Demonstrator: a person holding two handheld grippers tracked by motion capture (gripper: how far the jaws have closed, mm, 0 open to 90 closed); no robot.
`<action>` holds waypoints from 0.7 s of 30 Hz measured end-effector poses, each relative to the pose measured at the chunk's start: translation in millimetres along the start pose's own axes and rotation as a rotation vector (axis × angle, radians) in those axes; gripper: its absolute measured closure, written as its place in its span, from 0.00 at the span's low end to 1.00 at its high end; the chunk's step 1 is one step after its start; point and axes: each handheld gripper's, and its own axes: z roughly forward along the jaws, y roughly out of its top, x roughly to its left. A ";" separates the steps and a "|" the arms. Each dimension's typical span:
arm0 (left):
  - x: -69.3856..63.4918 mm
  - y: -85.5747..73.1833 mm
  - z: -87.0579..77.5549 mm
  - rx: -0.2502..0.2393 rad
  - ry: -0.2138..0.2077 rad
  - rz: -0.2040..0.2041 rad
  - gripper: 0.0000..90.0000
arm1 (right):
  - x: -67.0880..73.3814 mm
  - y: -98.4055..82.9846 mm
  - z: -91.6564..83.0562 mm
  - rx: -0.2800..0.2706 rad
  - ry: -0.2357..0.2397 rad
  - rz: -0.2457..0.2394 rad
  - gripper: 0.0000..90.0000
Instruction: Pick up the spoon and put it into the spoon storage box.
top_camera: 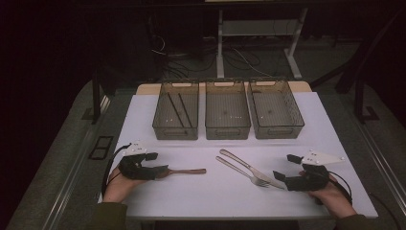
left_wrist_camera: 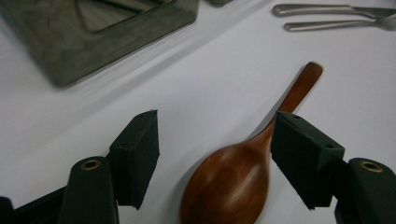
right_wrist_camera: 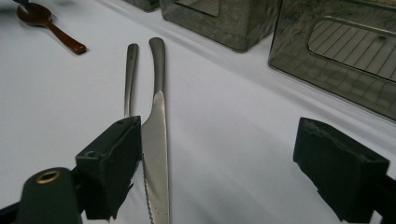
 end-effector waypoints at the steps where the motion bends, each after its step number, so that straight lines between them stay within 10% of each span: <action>1: 0.7 -1.0 -0.5 0.002 0.001 -0.006 0.36 | 0.1 0.0 0.0 0.002 0.001 -0.001 0.17; 21: -1.4 -6.8 8.2 0.095 -0.035 0.036 0.43 | 0.6 -0.3 0.6 0.007 -0.003 0.000 0.17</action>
